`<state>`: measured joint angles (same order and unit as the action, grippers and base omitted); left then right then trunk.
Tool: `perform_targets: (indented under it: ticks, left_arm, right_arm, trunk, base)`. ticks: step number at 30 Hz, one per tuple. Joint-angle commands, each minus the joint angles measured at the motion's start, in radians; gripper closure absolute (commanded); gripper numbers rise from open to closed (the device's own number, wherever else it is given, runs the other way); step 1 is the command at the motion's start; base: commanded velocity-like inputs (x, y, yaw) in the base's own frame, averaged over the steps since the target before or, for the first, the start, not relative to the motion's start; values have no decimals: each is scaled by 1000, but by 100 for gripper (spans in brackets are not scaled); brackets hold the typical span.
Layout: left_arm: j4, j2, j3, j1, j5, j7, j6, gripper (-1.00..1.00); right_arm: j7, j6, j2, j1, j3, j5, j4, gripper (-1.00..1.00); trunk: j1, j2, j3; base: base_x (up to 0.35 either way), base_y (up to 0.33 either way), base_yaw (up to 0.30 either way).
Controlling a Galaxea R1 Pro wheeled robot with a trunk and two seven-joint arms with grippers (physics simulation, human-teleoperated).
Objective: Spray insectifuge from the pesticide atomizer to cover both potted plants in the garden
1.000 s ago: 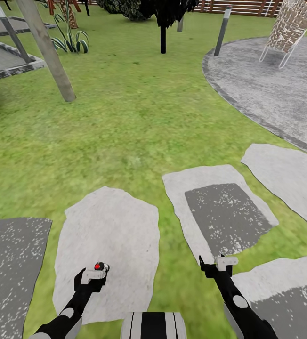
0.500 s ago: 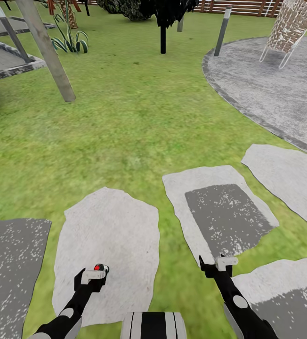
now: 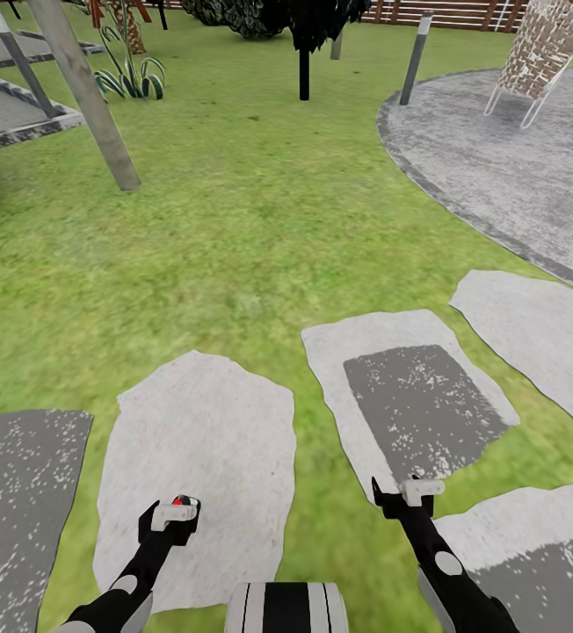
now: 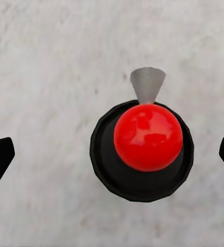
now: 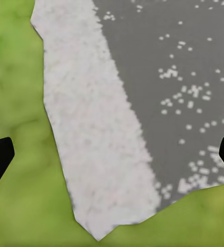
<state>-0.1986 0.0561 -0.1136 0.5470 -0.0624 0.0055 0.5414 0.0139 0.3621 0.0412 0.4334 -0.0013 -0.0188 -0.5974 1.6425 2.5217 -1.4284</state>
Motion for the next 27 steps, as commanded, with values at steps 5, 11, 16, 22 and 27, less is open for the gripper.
perform_targets:
  ticks: [5,11,16,22,27]
  left_arm:
    - [1,0,-7,0,-7,1,3,-100]
    - [1,0,-7,1,-7,1,3,-100]
    - [3,-1,-8,1,-6,1,3,-100]
    - [3,-1,-8,0,-5,1,3,-100]
    - [2,-1,-8,1,-5,1,3,-100]
  right_arm:
    - [1,3,0,0,0,-1,1,-100]
    - [1,3,0,0,0,-1,1,-100]
    - [1,3,0,0,0,-2,1,-100]
    - [1,3,0,0,0,-2,2,-100]
    - [1,3,1,0,0,-2,2,-100]
  trunk:
    - [0,0,-1]
    - [0,0,-1]
    - [0,0,-1]
    - [0,0,-1]
    - [0,0,-1]
  base:
    - [1,-1,0]
    - [0,0,0]
    - [0,0,0]
    - [0,0,0]
    - [0,0,0]
